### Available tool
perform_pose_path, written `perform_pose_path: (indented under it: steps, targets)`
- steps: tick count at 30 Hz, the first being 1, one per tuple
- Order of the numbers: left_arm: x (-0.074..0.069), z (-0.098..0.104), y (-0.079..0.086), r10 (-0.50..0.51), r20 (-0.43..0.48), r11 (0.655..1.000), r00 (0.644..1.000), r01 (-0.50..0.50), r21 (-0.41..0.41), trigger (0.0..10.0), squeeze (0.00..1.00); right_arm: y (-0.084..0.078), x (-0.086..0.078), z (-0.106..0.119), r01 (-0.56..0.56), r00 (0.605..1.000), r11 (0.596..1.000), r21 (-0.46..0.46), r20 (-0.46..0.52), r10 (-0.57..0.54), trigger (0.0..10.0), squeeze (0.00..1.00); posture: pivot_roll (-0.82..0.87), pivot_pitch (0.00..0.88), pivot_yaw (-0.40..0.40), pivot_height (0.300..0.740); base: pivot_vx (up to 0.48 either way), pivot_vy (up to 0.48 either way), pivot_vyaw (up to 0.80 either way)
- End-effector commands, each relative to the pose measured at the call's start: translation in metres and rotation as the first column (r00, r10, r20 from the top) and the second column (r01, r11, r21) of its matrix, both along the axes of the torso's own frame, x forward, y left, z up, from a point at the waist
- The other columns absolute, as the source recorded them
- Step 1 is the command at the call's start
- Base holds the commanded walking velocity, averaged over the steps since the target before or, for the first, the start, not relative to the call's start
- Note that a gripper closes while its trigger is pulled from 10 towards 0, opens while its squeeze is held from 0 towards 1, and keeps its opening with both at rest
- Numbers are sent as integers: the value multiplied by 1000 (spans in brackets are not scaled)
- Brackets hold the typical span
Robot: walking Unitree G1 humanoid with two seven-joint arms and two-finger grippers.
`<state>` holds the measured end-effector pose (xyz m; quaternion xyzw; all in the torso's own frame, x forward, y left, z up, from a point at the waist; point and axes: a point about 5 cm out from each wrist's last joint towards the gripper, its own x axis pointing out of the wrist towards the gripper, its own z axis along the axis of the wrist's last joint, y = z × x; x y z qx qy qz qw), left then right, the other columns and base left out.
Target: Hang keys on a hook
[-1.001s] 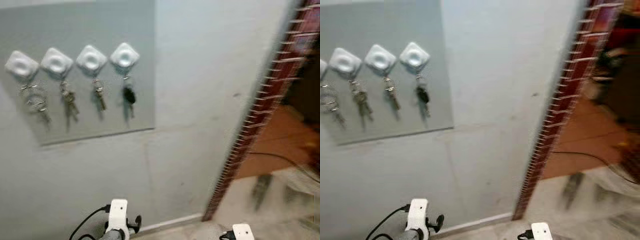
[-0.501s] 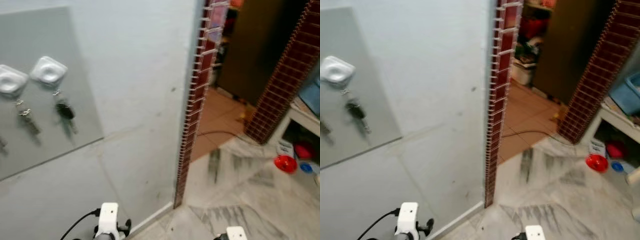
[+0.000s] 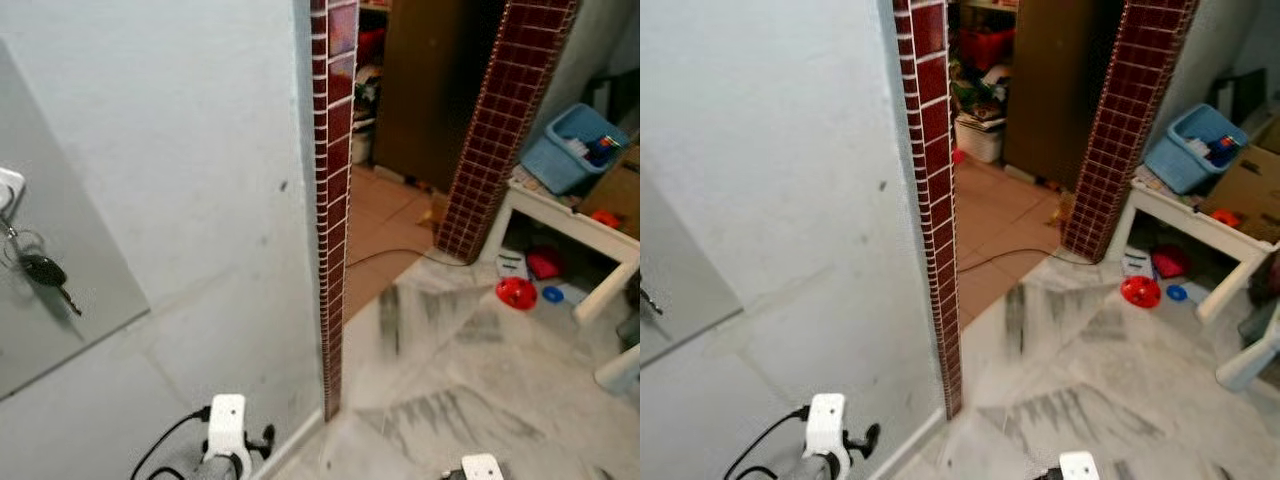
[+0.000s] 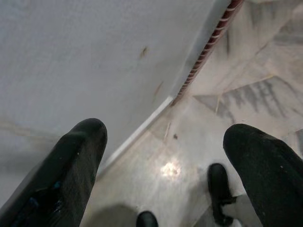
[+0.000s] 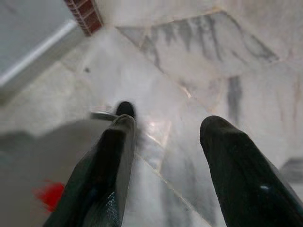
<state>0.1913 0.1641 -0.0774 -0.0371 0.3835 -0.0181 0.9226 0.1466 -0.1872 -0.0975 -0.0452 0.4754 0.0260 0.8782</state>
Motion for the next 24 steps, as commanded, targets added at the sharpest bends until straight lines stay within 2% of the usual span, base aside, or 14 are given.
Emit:
perform_pose_path:
  steps: [1,6,15,24]
  targets:
    - [7,4,-1,-3,31,1000,1000,3,-12,10000,0,-4,6,3,0,1000,1000,1,24,-1,10000,0,-64,0,36,740,0,0,-744]
    - [10,6,2,-5,44,1000,999,6,-13,10000,0,-6,34,16,-20,992,1000,8,121,19,10000,0,-68,0,39,740,0,0,-744]
    - [11,7,2,-14,49,1000,999,14,-14,10000,0,-3,46,23,-82,984,997,-5,160,81,10000,0,-63,0,36,740,0,0,-744]
    - [10,7,3,-23,46,1000,999,23,-4,10000,0,-3,45,22,-83,983,997,-8,162,83,10000,0,-70,0,43,740,0,0,-745]
